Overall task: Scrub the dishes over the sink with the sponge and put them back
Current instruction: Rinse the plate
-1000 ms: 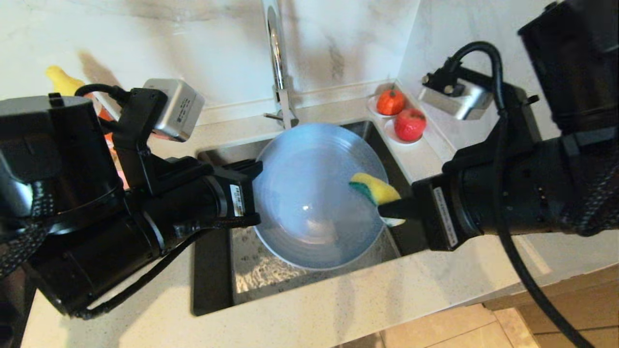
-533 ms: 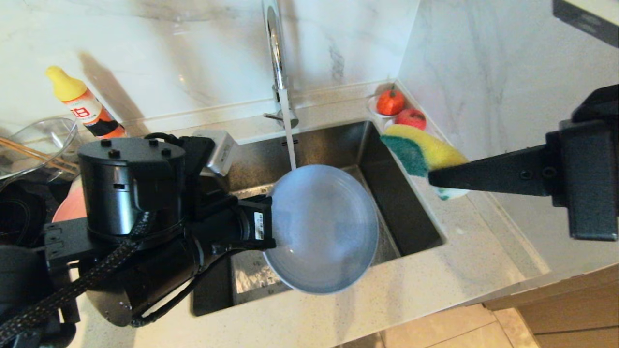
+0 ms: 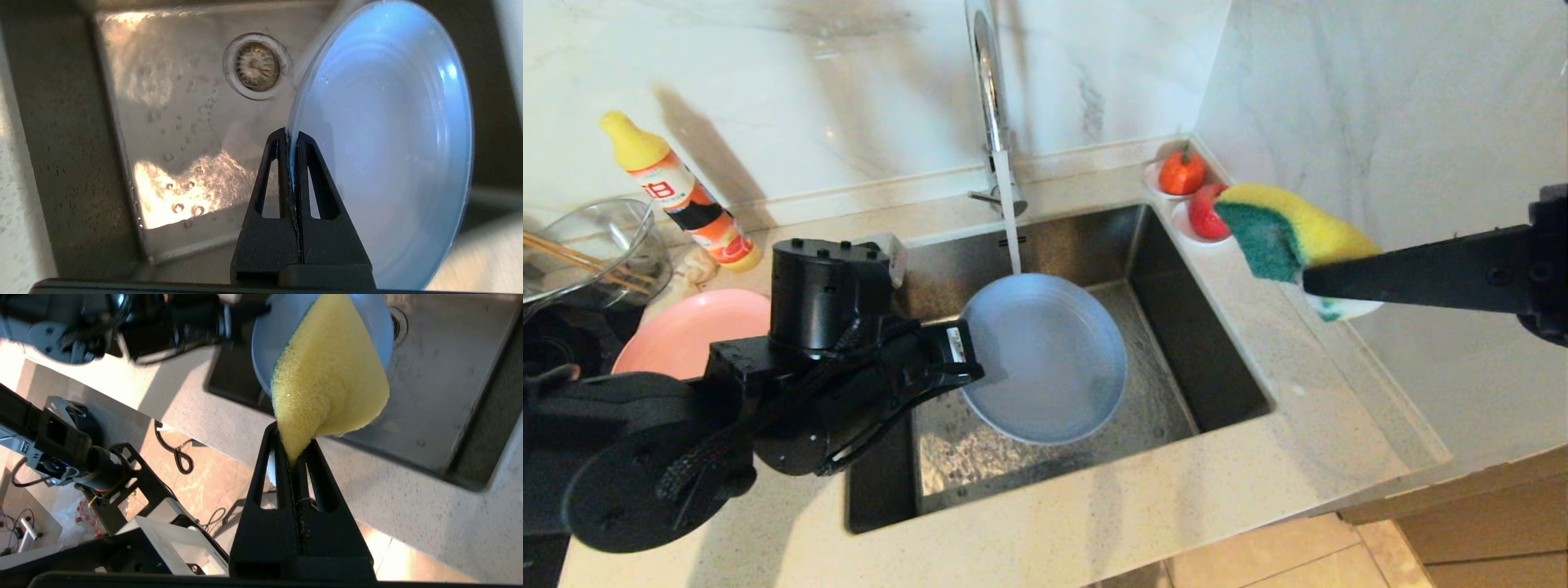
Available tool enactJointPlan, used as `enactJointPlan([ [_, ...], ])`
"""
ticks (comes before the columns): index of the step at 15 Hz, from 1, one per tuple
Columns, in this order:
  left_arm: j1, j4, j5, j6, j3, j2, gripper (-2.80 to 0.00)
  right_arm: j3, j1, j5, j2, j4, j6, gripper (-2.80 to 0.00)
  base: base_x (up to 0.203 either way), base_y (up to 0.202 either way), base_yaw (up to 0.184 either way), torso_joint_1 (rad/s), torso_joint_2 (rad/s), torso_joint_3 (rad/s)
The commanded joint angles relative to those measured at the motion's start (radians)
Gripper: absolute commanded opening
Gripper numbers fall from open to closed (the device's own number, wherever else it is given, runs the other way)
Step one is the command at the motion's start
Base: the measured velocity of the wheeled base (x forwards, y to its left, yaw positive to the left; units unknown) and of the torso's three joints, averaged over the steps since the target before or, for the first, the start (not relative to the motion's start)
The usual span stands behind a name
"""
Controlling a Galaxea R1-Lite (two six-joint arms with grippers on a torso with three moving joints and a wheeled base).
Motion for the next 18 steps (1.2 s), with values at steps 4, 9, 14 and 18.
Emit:
enactJointPlan([
  [4, 0.103, -0.007, -0.053, -0.153, -0.161, 0.146, -2.80, 0.071, -0.014, 0.010, -0.002, -0.004, 0.001, -2.80, 0.000, 0.000, 0.000, 0.000, 0.00, 0.000],
  [9, 0.116, -0.005, -0.107, -0.217, -0.259, 0.200, -2.80, 0.167, -0.014, 0.025, -0.035, -0.008, 0.005, -2.80, 0.000, 0.000, 0.000, 0.000, 0.00, 0.000],
  [14, 0.111, 0.006, -0.153, -0.220, -0.253, 0.223, -2.80, 0.217, -0.014, 0.025, -0.050, -0.069, 0.003, -2.80, 0.000, 0.000, 0.000, 0.000, 0.00, 0.000],
  [18, 0.113, 0.013, -0.164, -0.215, -0.184, 0.180, -2.80, 0.217, -0.014, 0.026, -0.042, -0.073, 0.003, -2.80, 0.000, 0.000, 0.000, 0.000, 0.00, 0.000],
])
